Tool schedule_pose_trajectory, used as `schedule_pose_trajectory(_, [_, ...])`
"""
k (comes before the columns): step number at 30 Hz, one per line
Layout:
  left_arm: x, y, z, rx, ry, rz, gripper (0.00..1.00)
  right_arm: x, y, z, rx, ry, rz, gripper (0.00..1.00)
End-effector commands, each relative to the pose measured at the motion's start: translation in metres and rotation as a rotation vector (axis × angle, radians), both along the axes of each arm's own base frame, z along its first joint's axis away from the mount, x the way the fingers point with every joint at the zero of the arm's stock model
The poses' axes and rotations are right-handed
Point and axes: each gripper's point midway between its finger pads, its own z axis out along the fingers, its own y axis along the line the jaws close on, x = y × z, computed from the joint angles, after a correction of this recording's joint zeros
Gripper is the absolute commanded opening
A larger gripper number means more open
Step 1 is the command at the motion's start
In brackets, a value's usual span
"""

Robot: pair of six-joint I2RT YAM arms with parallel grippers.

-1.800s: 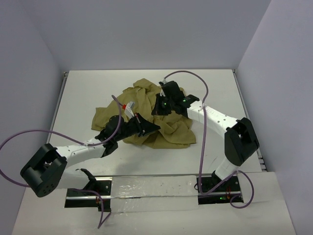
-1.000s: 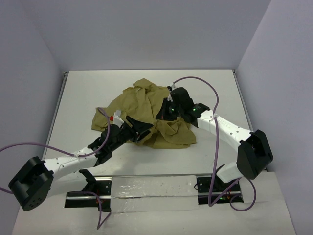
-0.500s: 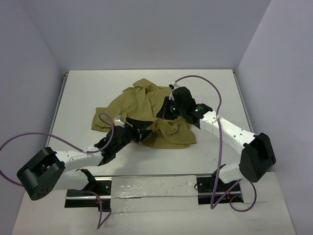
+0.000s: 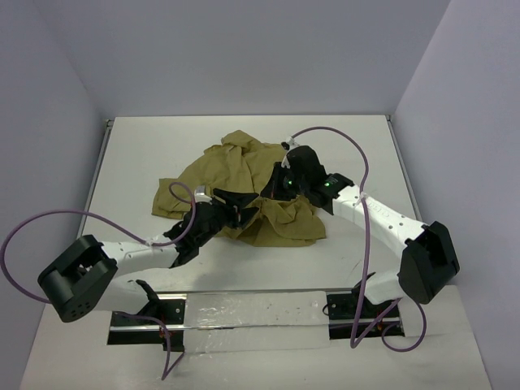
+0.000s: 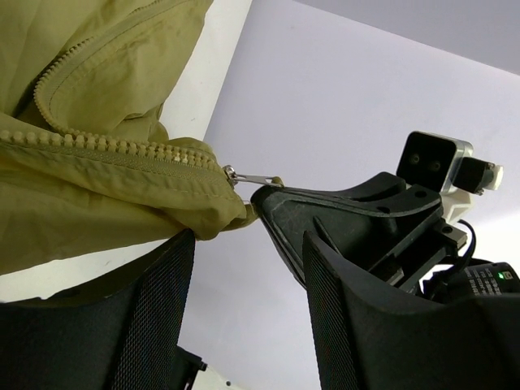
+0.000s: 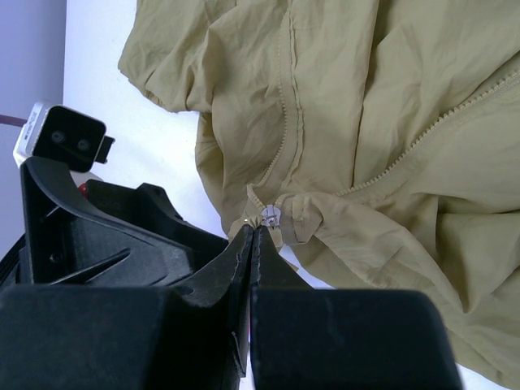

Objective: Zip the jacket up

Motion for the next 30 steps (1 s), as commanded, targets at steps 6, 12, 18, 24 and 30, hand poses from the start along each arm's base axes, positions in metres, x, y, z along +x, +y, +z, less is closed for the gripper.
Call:
schedule_pose_trajectory(6, [0.011, -0.005, 0.027, -0.078, -0.017, 0.040, 0.57, 0.000, -0.001, 0.026, 0.043, -0.074, -0.004, 0.00])
schedule_pose_trajectory(12, [0.015, -0.002, 0.020, -0.077, 0.001, 0.066, 0.54, -0.003, 0.000, 0.034, 0.053, -0.084, 0.005, 0.00])
schedule_pose_trajectory(18, [0.019, -0.006, 0.021, -0.080, -0.008, 0.067, 0.49, -0.004, 0.002, 0.033, 0.043, -0.081, 0.016, 0.00])
schedule_pose_trajectory(24, [0.026, -0.009, 0.025, -0.082, -0.017, 0.065, 0.43, -0.005, 0.006, 0.032, 0.036, -0.076, 0.029, 0.00])
schedule_pose_trajectory(30, [0.030, -0.012, 0.025, -0.081, -0.022, 0.054, 0.40, -0.005, 0.006, 0.030, 0.017, -0.076, 0.035, 0.00])
